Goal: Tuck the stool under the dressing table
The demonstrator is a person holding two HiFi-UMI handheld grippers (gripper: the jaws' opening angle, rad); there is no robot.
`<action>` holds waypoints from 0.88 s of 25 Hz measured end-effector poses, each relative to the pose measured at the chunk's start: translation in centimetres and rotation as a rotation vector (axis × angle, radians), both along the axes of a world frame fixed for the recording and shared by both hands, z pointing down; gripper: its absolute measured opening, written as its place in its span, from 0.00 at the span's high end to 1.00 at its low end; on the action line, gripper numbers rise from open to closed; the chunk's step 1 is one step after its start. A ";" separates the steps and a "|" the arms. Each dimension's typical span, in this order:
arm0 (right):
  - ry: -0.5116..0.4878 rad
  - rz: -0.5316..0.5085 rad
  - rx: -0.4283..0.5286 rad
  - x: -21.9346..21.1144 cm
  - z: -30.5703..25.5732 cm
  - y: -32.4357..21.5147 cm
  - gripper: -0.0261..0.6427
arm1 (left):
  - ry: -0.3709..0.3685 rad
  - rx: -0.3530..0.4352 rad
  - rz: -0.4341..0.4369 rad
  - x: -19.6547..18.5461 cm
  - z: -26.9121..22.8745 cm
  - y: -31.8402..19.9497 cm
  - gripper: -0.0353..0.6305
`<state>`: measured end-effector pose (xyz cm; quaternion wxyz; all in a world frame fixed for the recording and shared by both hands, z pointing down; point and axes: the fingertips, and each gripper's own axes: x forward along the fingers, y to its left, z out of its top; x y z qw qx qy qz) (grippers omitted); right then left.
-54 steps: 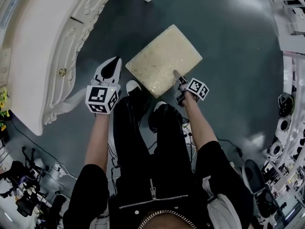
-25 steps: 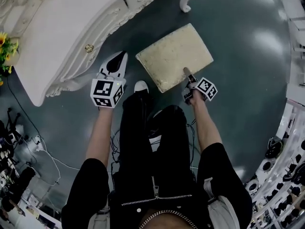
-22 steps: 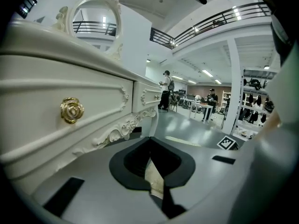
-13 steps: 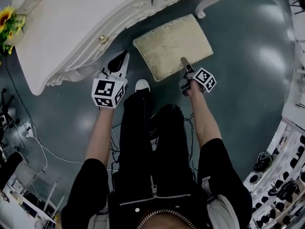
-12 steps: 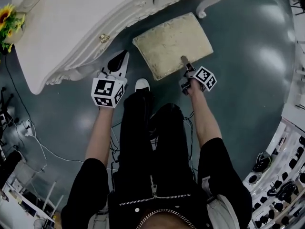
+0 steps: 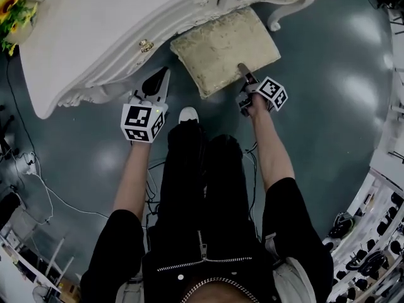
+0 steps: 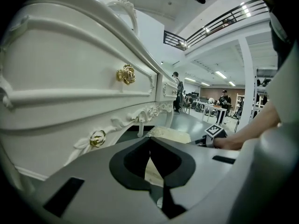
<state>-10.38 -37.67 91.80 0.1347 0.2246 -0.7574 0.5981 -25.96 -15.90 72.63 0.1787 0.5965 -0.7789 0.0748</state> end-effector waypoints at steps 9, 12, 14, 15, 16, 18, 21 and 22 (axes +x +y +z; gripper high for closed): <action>-0.080 -0.022 -0.009 -5.5 -0.2 -0.4 0.54 | -0.011 0.033 -0.009 -0.1 0.6 0.4 0.91; -0.107 -0.031 0.007 -7.5 -0.5 -0.8 0.55 | -0.022 0.045 -0.013 -0.6 1.1 0.3 0.91; -0.122 -0.038 0.012 -8.4 -0.4 -1.1 0.55 | -0.024 0.049 -0.015 -0.7 1.7 0.4 0.91; -0.130 -0.042 0.017 -8.9 -0.4 -1.3 0.56 | -0.026 0.051 -0.017 -0.7 2.0 0.4 0.91; -0.138 -0.042 0.021 -9.4 -0.4 -1.5 0.56 | -0.027 0.054 -0.019 -0.8 2.3 0.4 0.91; -0.157 -0.041 0.029 -10.6 -0.4 -2.0 0.56 | -0.032 0.060 -0.022 -0.9 2.9 0.4 0.91; -0.184 -0.050 0.036 -11.9 -0.4 -2.6 0.57 | -0.043 0.066 -0.023 -1.1 4.1 0.2 0.91; -0.192 -0.055 0.037 -12.4 -0.4 -2.8 0.57 | -0.049 0.067 -0.022 -1.3 4.4 0.2 0.91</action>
